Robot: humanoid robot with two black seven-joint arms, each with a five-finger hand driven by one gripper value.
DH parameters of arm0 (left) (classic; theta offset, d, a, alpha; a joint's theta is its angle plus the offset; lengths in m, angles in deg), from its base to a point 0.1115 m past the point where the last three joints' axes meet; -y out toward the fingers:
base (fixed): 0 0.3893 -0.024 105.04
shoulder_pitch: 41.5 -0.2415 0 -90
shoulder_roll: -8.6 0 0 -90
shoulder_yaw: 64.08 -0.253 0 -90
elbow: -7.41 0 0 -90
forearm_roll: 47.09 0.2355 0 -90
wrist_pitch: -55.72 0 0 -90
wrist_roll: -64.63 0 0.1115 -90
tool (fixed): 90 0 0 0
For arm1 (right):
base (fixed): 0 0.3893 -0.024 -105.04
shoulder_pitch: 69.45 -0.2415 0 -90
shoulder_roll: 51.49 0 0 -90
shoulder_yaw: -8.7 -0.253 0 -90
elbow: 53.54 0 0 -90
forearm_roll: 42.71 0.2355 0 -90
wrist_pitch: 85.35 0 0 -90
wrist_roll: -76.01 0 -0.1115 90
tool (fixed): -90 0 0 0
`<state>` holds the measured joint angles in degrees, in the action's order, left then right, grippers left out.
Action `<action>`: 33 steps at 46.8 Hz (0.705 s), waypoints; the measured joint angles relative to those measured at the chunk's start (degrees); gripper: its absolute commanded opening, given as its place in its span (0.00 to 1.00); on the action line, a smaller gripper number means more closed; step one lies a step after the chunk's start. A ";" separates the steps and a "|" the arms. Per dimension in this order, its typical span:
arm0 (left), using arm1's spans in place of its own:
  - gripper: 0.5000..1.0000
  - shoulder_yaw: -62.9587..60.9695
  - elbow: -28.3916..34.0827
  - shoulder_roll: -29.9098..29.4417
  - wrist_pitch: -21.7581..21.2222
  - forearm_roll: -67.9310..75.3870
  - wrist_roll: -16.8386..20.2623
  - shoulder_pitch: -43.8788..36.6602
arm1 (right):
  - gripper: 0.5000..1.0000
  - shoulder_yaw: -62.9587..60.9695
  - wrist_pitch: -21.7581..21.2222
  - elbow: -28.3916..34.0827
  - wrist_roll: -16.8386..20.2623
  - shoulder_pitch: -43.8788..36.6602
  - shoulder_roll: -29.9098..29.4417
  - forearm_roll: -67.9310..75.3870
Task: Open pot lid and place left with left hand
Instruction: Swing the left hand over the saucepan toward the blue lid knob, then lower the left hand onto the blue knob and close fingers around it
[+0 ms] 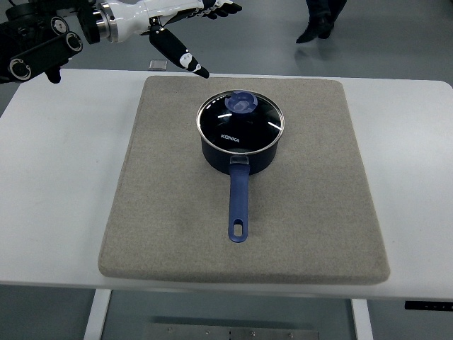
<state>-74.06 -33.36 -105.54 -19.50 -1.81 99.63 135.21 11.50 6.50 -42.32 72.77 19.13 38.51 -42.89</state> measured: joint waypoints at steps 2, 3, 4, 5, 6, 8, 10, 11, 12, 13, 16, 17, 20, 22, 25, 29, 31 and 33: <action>0.97 -2.22 -0.07 0.32 0.00 0.02 0.00 1.68 | 0.83 0.00 0.00 0.02 0.01 0.01 0.00 0.00; 0.97 -3.10 -0.09 0.40 0.03 0.04 0.00 2.31 | 0.83 0.01 0.00 0.01 0.01 0.02 0.00 0.00; 0.97 -3.84 -0.13 0.48 0.05 0.09 0.00 2.88 | 0.83 0.01 0.00 0.01 0.01 0.02 0.00 0.00; 0.97 -4.55 -0.21 0.54 0.06 0.16 0.00 3.44 | 0.83 0.01 0.00 0.00 0.00 0.01 0.00 0.00; 0.97 -5.10 -0.30 0.67 0.06 0.24 0.00 3.81 | 0.83 0.01 0.00 0.00 0.00 0.01 0.00 0.00; 0.97 -6.24 -0.38 1.51 0.06 0.60 0.00 4.19 | 0.83 0.01 0.00 0.02 0.00 0.01 0.00 0.00; 0.97 -7.03 -0.46 2.60 0.08 1.53 0.00 4.36 | 0.83 0.01 0.00 0.02 0.01 0.00 0.00 0.00; 0.97 -7.41 -0.47 3.10 0.08 2.27 0.00 4.46 | 0.83 -0.01 0.00 0.01 0.01 0.01 0.00 0.00; 0.97 -7.89 -0.48 3.58 0.08 3.32 0.00 4.54 | 0.83 0.00 0.00 0.01 0.02 0.02 0.00 0.00; 0.97 -8.28 -0.48 3.91 0.08 4.39 0.00 4.57 | 0.83 0.00 0.00 0.01 0.01 0.01 0.00 0.00; 0.97 -8.84 -0.48 4.72 0.07 8.09 0.00 4.64 | 0.83 0.00 0.00 0.00 0.02 0.02 0.00 0.00; 0.97 -8.85 -0.49 4.85 0.04 9.11 0.00 4.70 | 0.83 0.01 0.00 0.00 0.02 0.02 0.00 0.00; 0.97 -8.91 -0.48 5.36 0.00 11.27 0.00 4.81 | 0.83 -0.01 0.00 0.02 0.01 0.01 0.00 0.00; 0.97 -8.92 -0.48 5.77 -0.01 11.76 0.00 4.81 | 0.83 0.00 0.00 0.01 0.03 0.02 0.00 0.00; 0.97 -8.99 -0.41 6.26 -0.01 12.10 0.00 4.85 | 0.83 0.00 0.00 -0.01 0.03 0.00 0.00 0.00; 0.96 -9.51 -0.31 6.69 -0.01 13.77 0.00 5.29 | 0.83 0.00 0.00 0.00 0.04 0.02 0.00 0.00; 0.96 -9.83 -0.07 7.21 -0.01 15.15 0.00 5.30 | 0.83 -0.02 0.00 -0.01 0.02 0.01 0.00 0.00; 0.96 -9.93 0.39 7.96 -0.09 16.29 0.00 5.30 | 0.83 -0.01 0.00 0.02 0.02 0.02 0.00 0.00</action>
<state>-83.99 -32.97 -97.58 -19.59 14.48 99.63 140.52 11.49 6.50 -42.31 72.79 19.15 38.51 -42.89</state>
